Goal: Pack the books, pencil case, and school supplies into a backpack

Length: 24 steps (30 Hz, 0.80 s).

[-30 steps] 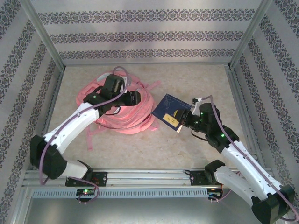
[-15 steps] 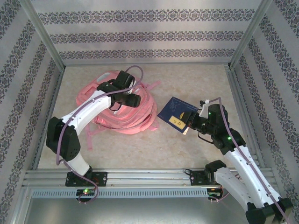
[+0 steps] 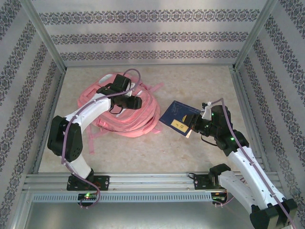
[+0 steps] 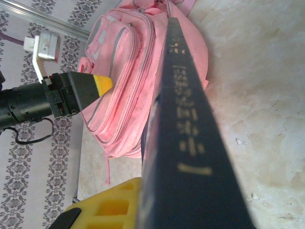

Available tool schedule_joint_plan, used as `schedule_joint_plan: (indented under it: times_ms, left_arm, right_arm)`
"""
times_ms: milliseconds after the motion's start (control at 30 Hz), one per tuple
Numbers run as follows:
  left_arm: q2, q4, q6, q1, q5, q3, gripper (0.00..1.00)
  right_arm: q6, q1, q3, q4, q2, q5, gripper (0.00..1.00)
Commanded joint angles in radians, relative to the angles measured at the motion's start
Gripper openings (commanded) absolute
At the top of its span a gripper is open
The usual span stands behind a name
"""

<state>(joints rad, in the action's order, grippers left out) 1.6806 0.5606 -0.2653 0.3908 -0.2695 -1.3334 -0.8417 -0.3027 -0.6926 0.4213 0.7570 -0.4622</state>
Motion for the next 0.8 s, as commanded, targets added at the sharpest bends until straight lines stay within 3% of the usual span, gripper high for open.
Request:
schedule_joint_plan:
  times_ms: [0, 133, 533, 667, 767]
  left_arm:
    - [-0.061, -0.034, 0.028, -0.026, 0.011, 0.011, 0.66]
    - [-0.050, -0.022, 0.043, -0.049, 0.024, 0.001, 0.68]
    - [0.054, -0.048, 0.038, -0.052, -0.156, 0.000, 0.67]
    - [0.042, -0.078, 0.007, -0.052, -0.253, 0.019, 0.60]
    - [0.016, -0.114, -0.021, -0.052, -0.297, 0.047, 0.46]
  right_arm:
    - [-0.029, 0.009, -0.001, -0.051, -0.002, -0.023, 0.00]
    - [-0.044, 0.009, 0.005, -0.053, 0.002, -0.023, 0.00]
    - [-0.065, 0.008, 0.003, -0.036, 0.003, -0.032, 0.00]
    - [-0.075, 0.007, 0.015, -0.036, -0.008, -0.028, 0.00]
    - [-0.078, 0.005, 0.024, -0.036, -0.014, -0.024, 0.00]
